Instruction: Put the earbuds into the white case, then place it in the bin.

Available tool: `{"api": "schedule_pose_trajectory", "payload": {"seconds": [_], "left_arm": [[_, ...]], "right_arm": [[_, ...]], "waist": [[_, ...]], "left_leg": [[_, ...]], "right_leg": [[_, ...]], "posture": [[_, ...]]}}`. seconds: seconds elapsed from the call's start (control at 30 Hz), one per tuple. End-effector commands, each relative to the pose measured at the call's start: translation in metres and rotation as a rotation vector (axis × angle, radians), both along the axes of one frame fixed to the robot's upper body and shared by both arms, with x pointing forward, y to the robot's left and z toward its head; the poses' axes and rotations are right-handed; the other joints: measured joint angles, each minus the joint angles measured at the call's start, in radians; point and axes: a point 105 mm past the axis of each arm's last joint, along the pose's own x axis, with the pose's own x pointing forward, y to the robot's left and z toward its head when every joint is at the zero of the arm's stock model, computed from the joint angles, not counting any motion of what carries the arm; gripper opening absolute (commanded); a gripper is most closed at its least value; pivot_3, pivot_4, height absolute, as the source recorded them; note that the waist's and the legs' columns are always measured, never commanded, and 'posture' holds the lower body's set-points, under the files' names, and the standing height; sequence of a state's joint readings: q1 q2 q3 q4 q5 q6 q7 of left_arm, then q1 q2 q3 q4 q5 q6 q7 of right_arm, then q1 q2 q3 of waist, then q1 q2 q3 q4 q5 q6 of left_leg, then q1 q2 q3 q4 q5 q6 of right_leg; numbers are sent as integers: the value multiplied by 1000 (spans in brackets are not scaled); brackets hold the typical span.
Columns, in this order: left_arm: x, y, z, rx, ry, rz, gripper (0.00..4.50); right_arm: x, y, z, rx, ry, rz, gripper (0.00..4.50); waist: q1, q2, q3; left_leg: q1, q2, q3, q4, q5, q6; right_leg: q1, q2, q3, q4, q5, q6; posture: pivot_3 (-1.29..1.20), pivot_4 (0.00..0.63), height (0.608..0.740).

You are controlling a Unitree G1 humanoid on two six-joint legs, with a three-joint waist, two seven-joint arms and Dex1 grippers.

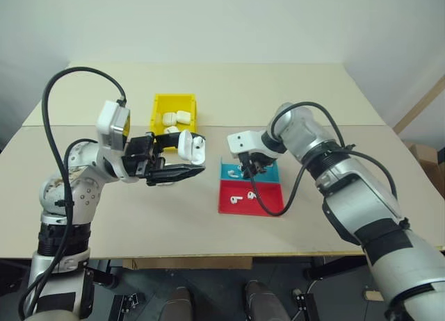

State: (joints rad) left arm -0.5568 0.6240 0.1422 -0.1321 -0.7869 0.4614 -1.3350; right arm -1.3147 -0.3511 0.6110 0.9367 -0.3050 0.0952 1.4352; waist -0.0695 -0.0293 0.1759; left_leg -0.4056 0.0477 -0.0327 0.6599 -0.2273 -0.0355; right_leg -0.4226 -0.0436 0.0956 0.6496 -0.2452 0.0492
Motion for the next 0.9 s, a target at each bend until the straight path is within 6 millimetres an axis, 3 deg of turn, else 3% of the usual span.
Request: {"api": "schedule_pose_trajectory", "payload": {"seconds": [0.03,0.43,0.77,0.9], "left_arm": [[-7,3,11,-8,-58,5,2803],[-8,3,11,-3,-58,16,2803],[-8,2,10,-1,-56,12,2803],[-8,1,9,-1,-54,7,2803]], "right_arm": [[1,-2,0,-3,-14,7,1492],[4,0,-8,-4,-30,5,1492],[9,2,31,129,-71,-4,1492],[11,-12,51,150,-115,13,1492]], "waist": [[0,0,0],[-1,0,0],[-1,0,0],[0,0,0]], "left_leg": [[0,0,0,0,0,0],[1,0,0,0,0,0],[1,0,0,0,0,0],[1,0,0,0,0,0]], "right_leg": [[0,0,0,0,0,0],[0,0,0,0,0,0],[0,0,0,1,0,0],[0,0,0,0,0,0]], "posture": [[0,150,740],[0,150,740],[0,150,740],[0,150,740]]}}
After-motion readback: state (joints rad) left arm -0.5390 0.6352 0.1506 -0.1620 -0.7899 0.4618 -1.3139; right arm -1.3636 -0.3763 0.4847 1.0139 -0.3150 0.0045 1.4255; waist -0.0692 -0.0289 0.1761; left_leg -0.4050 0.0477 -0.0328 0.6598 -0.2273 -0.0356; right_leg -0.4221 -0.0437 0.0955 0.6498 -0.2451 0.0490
